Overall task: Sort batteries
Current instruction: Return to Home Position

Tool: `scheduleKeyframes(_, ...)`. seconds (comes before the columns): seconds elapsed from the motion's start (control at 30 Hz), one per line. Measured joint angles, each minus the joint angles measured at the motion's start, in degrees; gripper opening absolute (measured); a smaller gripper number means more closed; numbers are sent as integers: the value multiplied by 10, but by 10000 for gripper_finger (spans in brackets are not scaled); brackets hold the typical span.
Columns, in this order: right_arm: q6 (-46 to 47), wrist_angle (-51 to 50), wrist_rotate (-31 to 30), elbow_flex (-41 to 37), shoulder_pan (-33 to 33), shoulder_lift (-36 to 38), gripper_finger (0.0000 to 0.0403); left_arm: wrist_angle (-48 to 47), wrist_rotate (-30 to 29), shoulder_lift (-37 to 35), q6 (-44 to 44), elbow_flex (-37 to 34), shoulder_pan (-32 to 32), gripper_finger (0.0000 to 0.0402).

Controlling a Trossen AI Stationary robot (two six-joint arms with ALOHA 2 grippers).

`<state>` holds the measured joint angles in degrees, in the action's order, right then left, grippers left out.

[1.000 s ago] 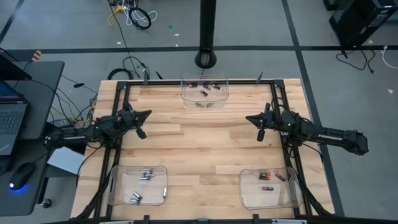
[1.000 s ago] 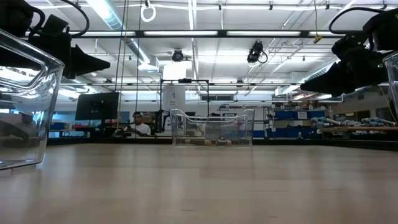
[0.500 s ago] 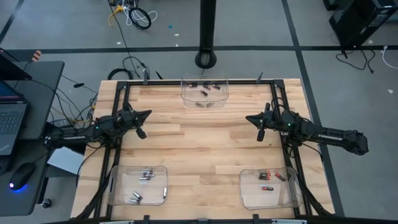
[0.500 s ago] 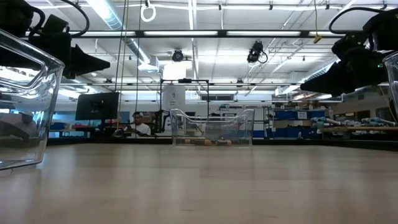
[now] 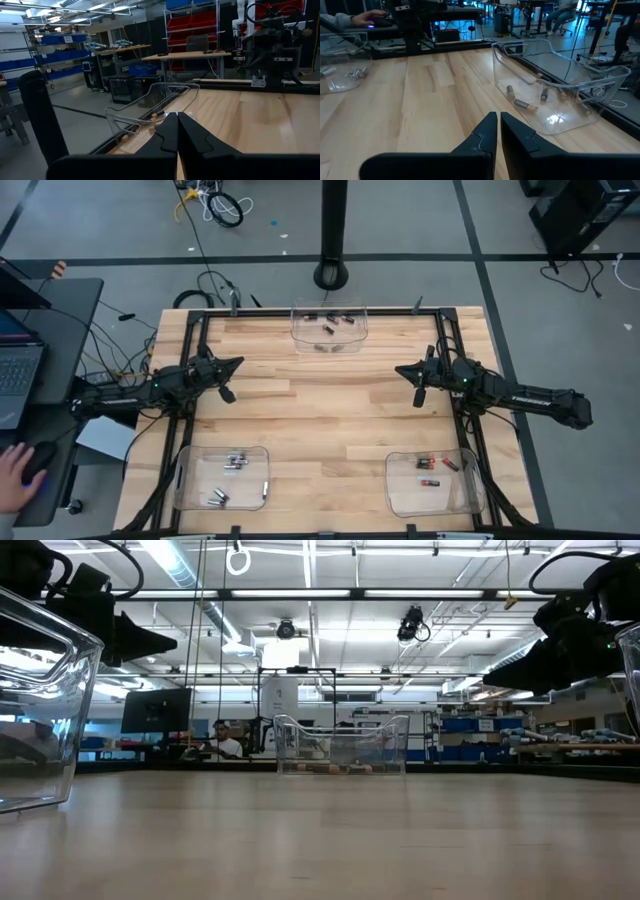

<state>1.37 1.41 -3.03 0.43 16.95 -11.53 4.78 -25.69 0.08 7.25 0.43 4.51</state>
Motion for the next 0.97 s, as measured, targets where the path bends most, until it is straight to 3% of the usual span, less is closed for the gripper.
scheduleKeyframes(0.97, 0, 0, 0, 0, 0, 0, 34, 0, 0, 0, 0, 0, 0, 8)
